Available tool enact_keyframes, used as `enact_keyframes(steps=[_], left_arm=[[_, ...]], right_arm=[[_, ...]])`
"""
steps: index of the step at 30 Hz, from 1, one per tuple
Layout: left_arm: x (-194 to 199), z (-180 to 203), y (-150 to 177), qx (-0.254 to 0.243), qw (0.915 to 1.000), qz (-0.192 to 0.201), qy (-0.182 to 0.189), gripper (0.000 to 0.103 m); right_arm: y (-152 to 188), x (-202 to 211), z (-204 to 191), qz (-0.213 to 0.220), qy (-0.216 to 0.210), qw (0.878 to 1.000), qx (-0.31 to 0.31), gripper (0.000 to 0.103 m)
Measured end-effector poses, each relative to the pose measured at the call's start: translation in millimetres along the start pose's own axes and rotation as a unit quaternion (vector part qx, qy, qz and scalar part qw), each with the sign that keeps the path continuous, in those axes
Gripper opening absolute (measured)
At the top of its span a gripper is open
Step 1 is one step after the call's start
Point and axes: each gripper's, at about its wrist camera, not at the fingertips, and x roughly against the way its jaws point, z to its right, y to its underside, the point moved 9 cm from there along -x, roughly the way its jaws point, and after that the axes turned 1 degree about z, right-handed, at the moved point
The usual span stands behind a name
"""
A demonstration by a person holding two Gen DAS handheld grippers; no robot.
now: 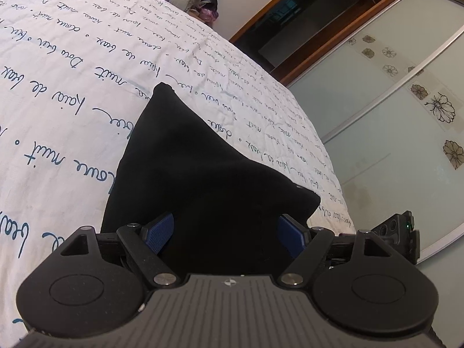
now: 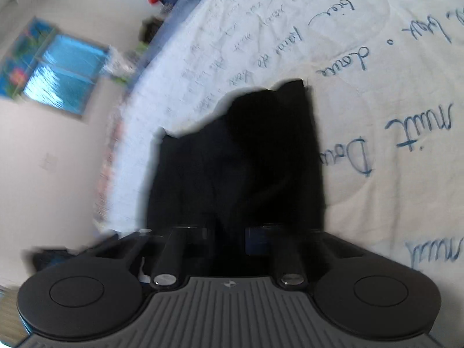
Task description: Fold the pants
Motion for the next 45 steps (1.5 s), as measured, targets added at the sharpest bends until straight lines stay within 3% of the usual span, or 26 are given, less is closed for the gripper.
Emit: enact_keyframes(steps=[4,9,12,16,19,21,23,25,27,29,31,34,36,38,39,40,42,45], left_arm=[[0.6,0.6,-2.2,0.004,1.0000,0.001,0.000,0.083],[0.1,6.2,-6.5,-0.002,0.9999,0.008,0.008,0.089],[-12.8,4.8,-2.2,-0.007,1.0000,0.000,0.003,0.089],[-22.1,11.3,2.9,-0.032,0.9995,-0.006,-0.003,0.089],[-28.3,12.0,6.4,-0.081,0.9961,-0.008,-0.035,0.087],[-23.6,18.7,3.4,-0.097,0.9944,-0.008,-0.040,0.088],[-19.7,28.9,-10.1,-0.124,0.9914,0.006,-0.042,0.088],[-23.9,40.6,-29.7,-0.143,0.9882,0.024,-0.050,0.090],[-41.0,45.4,-47.9,-0.138,0.9885,0.017,-0.059,0.092],[-65.0,40.4,-61.0,-0.118,0.9908,0.003,-0.065,0.090],[-86.7,30.9,-67.9,-0.112,0.9904,-0.011,-0.080,0.088],[-108.5,17.7,-68.7,-0.107,0.9906,-0.023,-0.082,0.090],[-120.4,7.9,-62.5,-0.112,0.9893,-0.035,-0.087,0.091],[-124.9,7.2,-59.4,-0.137,0.9866,-0.015,-0.088,0.097],[-127.1,8.8,-56.3,-0.151,0.9848,-0.010,-0.086,0.103],[-130.3,11.4,-53.1,-0.169,0.9812,-0.001,-0.093,0.102],[-135.0,14.5,-45.2,-0.213,0.9702,0.014,-0.114,0.102],[-134.1,15.8,-45.6,-0.215,0.9688,0.016,-0.122,0.102]], right_arm=[[0.2,8.5,-7.2,0.007,-0.005,0.999,0.040,0.014],[-13.6,48.3,-16.2,0.040,-0.021,0.998,0.053,0.010],[-5.1,40.2,23.8,0.025,0.015,0.999,0.020,0.010],[-3.8,42.7,26.8,0.036,-0.012,0.999,-0.005,0.013],[-9.2,45.9,33.1,0.017,-0.021,0.998,-0.048,0.014],[-20.8,66.7,38.7,0.045,-0.019,0.996,-0.073,0.016],[-35.2,91.5,34.1,0.103,-0.014,0.992,-0.072,0.017],[-44.5,102.6,9.9,0.141,-0.046,0.987,-0.059,0.017],[-40.8,90.5,-22.6,0.122,-0.103,0.986,-0.050,0.020],[-29.3,68.5,-45.5,0.089,-0.127,0.987,-0.037,0.028],[-13.1,45.0,-51.9,0.055,-0.133,0.989,-0.037,0.028],[8.7,24.3,-26.4,0.032,-0.109,0.991,-0.071,0.028],[22.8,15.5,-2.4,0.034,-0.099,0.989,-0.100,0.025],[28.2,22.3,9.6,0.067,-0.134,0.983,-0.108,0.011],[30.6,24.6,15.5,0.070,-0.133,0.982,-0.117,0.006],[32.7,26.0,20.8,0.072,-0.130,0.981,-0.126,0.000],[36.5,28.5,27.2,0.080,-0.138,0.979,-0.126,0.000],[40.0,33.4,24.5,0.066,-0.110,0.984,-0.120,0.000]])
